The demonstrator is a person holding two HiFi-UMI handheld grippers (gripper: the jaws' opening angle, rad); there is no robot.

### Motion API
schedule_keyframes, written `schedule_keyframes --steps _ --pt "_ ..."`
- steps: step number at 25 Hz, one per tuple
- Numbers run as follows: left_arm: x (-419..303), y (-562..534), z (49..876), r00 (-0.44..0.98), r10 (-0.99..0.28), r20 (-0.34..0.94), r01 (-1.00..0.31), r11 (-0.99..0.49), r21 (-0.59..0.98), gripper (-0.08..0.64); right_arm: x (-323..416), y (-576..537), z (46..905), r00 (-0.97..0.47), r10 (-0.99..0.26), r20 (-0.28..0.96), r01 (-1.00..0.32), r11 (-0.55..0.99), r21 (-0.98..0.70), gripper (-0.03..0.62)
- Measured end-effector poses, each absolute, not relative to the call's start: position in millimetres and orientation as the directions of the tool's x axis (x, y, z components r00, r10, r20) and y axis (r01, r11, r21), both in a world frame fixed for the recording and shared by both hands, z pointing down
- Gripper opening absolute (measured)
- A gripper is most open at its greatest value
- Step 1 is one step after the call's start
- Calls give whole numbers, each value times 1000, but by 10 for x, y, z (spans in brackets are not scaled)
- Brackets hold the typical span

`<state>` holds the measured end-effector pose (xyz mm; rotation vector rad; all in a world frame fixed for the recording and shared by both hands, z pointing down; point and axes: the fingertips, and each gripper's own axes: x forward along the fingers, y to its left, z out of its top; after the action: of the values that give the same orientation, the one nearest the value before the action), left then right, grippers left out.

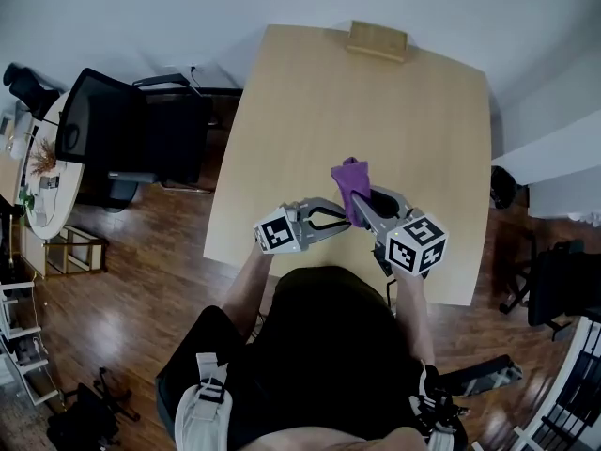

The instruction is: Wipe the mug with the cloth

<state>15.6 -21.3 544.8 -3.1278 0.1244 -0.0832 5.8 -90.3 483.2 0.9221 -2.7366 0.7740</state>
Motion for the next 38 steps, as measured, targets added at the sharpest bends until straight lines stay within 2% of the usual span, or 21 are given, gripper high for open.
schedule_keyframes --steps 3,7,10,12,15,18,21,25,29,32,38 --pt "96 -181 5393 997 -69 33 -68 -997 -21 49 191 -981 5101 -767 -542 343 -641 631 -437 61" --pt "-13 -148 5239 997 -79 -23 -78 -997 28 47 739 -1090 5632 -683 -575 450 -729 496 -472 63" --pt "-40 -129 5197 998 -56 -38 -54 -998 35 44 1024 -1131 5622 -636 -629 447 -764 430 -481 63" --pt "-23 -102 5243 1000 -27 -9 -27 -999 24 44 939 -1139 5286 -672 -643 369 -727 478 -493 63" --pt "72 -28 5357 998 25 59 25 -1000 -10 44 498 -1035 4758 -790 -561 248 -600 625 -499 63" --pt "146 39 5289 997 60 46 62 -998 -34 44 137 -892 4776 -840 -454 296 -542 718 -437 63" --pt "82 50 5135 997 58 -41 59 -998 15 51 170 -908 5045 -836 -426 346 -547 697 -463 61" --pt "-93 -117 4922 984 -47 -170 -15 -983 184 58 526 -974 5498 -818 -420 394 -576 598 -558 61" --pt "-282 -484 4801 910 -225 -349 -27 -870 492 48 880 -1018 5804 -748 -509 425 -658 487 -574 63" --pt "-385 -679 4787 838 -338 -429 25 -761 648 48 970 -1084 5644 -722 -595 353 -667 463 -584 63" --pt "-510 -1007 4957 739 -544 -397 36 -557 830 46 932 -1180 4853 -680 -726 104 -643 522 -561 61"
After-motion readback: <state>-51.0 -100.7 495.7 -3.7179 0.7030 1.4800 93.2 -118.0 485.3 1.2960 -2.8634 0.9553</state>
